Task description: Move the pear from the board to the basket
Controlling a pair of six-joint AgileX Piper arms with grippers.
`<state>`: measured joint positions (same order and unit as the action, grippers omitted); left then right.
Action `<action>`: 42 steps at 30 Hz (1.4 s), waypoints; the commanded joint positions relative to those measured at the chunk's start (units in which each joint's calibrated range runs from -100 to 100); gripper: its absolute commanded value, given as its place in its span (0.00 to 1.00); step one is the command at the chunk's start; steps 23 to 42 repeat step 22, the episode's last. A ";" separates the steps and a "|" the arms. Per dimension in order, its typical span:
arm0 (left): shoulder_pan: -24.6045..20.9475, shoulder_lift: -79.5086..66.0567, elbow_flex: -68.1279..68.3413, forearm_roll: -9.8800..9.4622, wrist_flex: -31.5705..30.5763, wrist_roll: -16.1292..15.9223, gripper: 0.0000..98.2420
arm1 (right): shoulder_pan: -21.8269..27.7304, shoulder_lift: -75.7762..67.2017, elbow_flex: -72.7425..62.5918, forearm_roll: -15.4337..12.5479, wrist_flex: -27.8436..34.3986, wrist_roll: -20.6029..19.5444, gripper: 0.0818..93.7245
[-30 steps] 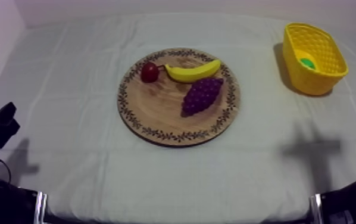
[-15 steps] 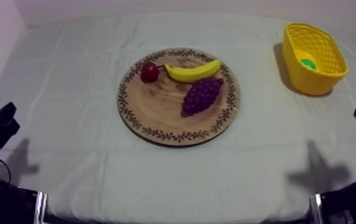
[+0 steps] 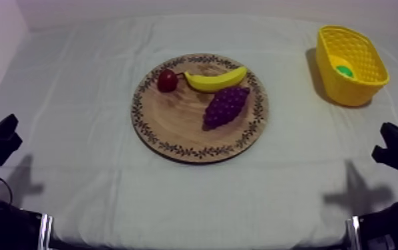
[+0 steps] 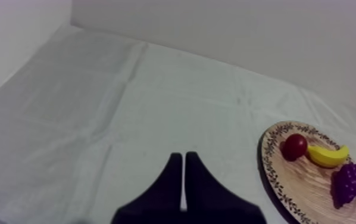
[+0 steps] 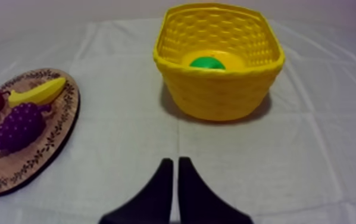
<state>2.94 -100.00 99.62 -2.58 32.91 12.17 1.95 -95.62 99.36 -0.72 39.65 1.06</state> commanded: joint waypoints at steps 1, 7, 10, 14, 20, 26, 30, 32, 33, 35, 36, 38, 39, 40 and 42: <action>-0.01 0.00 0.05 0.02 -0.01 0.00 0.00 | 0.01 -0.03 0.17 -0.14 -0.43 2.44 0.00; -0.01 0.00 0.05 0.02 -0.01 0.01 0.00 | 0.04 -0.05 0.39 -0.22 -1.16 9.87 0.00; -0.01 0.00 0.05 0.02 -0.01 0.02 0.00 | 0.04 -0.05 0.41 -0.22 -1.23 11.52 0.00; -0.01 0.00 0.05 0.02 -0.01 0.01 0.00 | 0.00 -0.05 0.41 -0.23 -1.25 11.95 0.00; -0.01 0.00 0.05 0.02 -0.01 -0.01 0.00 | -0.10 -0.05 0.42 -0.23 -1.26 11.69 0.00; -0.01 0.00 0.05 0.02 -0.01 0.01 0.00 | -0.11 -0.05 0.42 -0.23 -1.26 11.67 0.00; -0.01 0.00 0.05 0.02 -0.01 0.01 0.00 | -0.11 -0.05 0.42 -0.23 -1.26 11.67 0.00; -0.01 0.00 0.05 0.02 -0.01 0.01 0.00 | -0.11 -0.05 0.42 -0.23 -1.26 11.67 0.00; -0.01 0.00 0.05 0.02 -0.01 0.01 0.00 | -0.11 -0.05 0.42 -0.23 -1.26 11.67 0.00; -0.01 0.00 0.05 0.02 -0.01 0.01 0.00 | -0.11 -0.05 0.42 -0.23 -1.26 11.67 0.00; -0.01 0.00 0.05 0.02 -0.01 0.01 0.00 | -0.11 -0.05 0.42 -0.23 -1.26 11.67 0.00; -0.01 0.00 0.05 0.02 -0.01 0.01 0.00 | -0.11 -0.05 0.42 -0.23 -1.26 11.67 0.00; -0.01 0.00 0.05 0.02 -0.01 0.01 0.00 | -0.11 -0.05 0.42 -0.23 -1.26 11.67 0.00; -0.01 0.00 0.05 0.02 -0.01 0.01 0.00 | -0.11 -0.05 0.42 -0.23 -1.26 11.67 0.00; -0.01 0.00 0.05 0.02 -0.01 0.01 0.00 | -0.11 -0.05 0.42 -0.23 -1.26 11.67 0.00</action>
